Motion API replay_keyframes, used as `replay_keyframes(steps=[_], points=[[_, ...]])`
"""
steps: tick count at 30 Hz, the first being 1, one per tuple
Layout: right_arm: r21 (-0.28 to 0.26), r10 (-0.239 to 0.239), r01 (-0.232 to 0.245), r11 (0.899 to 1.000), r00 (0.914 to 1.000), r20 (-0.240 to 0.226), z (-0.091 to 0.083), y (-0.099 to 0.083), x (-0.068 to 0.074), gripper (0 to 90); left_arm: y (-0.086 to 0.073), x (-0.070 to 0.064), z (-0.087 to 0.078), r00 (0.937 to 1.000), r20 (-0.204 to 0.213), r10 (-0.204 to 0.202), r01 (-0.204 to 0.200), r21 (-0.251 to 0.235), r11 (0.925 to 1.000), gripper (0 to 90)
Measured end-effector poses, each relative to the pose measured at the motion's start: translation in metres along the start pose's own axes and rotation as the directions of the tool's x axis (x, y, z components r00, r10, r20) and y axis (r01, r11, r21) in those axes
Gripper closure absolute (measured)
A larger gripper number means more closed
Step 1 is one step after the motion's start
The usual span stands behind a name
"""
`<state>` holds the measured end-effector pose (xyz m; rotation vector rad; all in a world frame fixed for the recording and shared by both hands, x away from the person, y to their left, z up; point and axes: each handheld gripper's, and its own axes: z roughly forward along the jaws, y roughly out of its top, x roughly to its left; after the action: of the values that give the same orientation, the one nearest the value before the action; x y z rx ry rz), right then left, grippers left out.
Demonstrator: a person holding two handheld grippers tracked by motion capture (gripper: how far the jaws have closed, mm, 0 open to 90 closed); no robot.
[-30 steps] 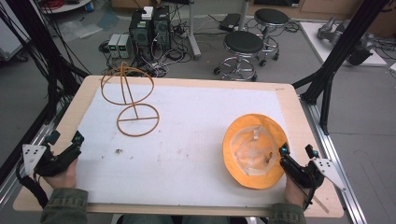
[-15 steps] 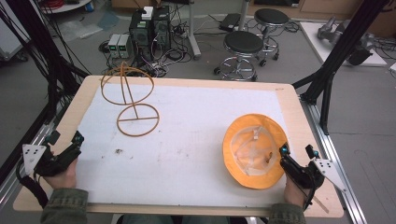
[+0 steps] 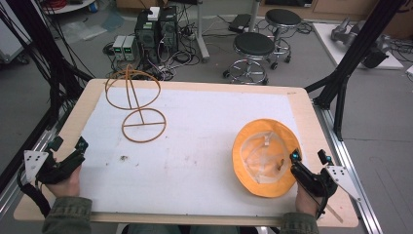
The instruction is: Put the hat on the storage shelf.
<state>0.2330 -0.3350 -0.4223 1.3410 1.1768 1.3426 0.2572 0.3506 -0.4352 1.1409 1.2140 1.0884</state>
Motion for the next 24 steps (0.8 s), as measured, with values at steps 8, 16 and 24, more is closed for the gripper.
replay_keyframes(steps=[8, 16, 24], points=[[0.012, -0.022, 0.022, 1.000, 0.9997, -0.013, 0.004, 0.009, 0.004, 12.3, 0.000, -0.001, 0.000, 0.9999, 0.012, 0.001, -0.001, 0.000, 1.0000, 24.0], [0.068, 0.006, -0.007, 0.998, 0.9999, 0.008, 0.011, 0.014, 0.000, 11.8, 0.000, -0.001, 0.000, 1.0000, 0.007, 0.001, -0.001, 0.008, 1.0000, 24.1], [0.115, -0.032, 0.029, 0.993, 0.9993, 0.020, 0.020, 0.016, 0.000, 11.8, -0.001, -0.001, 0.001, 1.0000, 0.009, 0.001, -0.001, 0.012, 0.9999, 24.1]])
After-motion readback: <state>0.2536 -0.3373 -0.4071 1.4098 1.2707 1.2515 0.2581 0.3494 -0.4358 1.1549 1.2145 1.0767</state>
